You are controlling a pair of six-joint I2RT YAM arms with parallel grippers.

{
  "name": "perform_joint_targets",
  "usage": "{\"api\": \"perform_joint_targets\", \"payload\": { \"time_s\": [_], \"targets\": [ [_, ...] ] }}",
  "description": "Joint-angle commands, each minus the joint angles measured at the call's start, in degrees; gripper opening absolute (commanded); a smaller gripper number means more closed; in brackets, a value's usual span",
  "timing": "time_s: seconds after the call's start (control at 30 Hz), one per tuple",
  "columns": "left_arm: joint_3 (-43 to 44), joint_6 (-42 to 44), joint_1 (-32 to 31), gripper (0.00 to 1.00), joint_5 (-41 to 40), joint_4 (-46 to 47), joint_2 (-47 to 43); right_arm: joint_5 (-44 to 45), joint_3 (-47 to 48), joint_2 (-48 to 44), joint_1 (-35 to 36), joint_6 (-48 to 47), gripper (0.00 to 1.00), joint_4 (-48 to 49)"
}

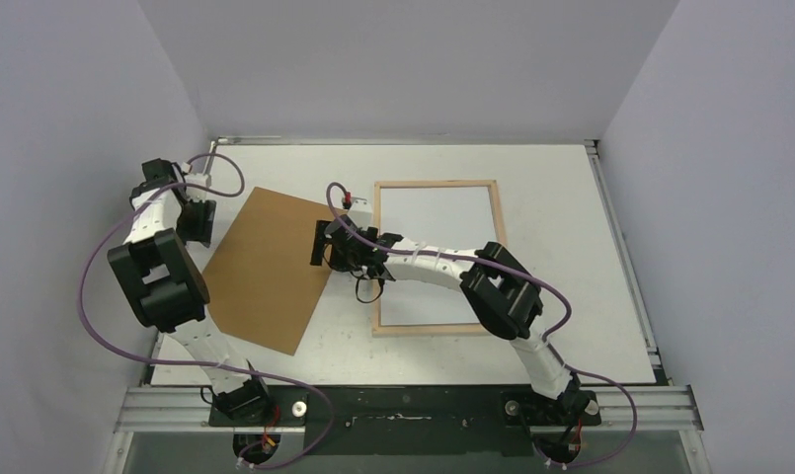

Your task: Put the photo into the frame

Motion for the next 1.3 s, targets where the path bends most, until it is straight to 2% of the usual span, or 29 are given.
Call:
{"api": "perform_joint_targets", "payload": {
  "time_s": [0.0,0.2,0.5,0.73,0.8,0.93,1.27],
  "targets": [
    [-2.37,2.80,0.11,0.53,-8.30,11.54,-0.68,-2.24,3.55,-0.02,0.06,4.22,1.00,1.49],
    [-5.41,3.80,-0.02,0.50,-14.02,17.46,2.35,-3.16,3.64,1.30,0.33,5.54,1.00,1.32],
    [-9.53,3.62,-0.48,0.49,-13.82,19.86,3.74,-4.29,3.64,3.06,0.34,7.85,1.00,1.58],
    [-9.86,1.80,-1.27,0.49,-8.88,13.92,4.27,-3.01,3.21,3.84,0.51,8.08,1.00,0.21],
    [-10.92,1.63,-1.61,0.49,-7.79,13.05,3.89,-2.87,3.06,3.98,0.51,8.23,0.96,-0.35],
    [-13.07,1.23,-1.79,0.46,-4.95,10.69,2.77,-2.74,2.73,3.82,0.59,8.52,0.95,-1.32],
    [-20.93,1.72,-2.42,0.45,1.40,6.21,-4.73,-0.82,2.22,2.46,0.51,9.28,0.94,-3.50]
  ]
}}
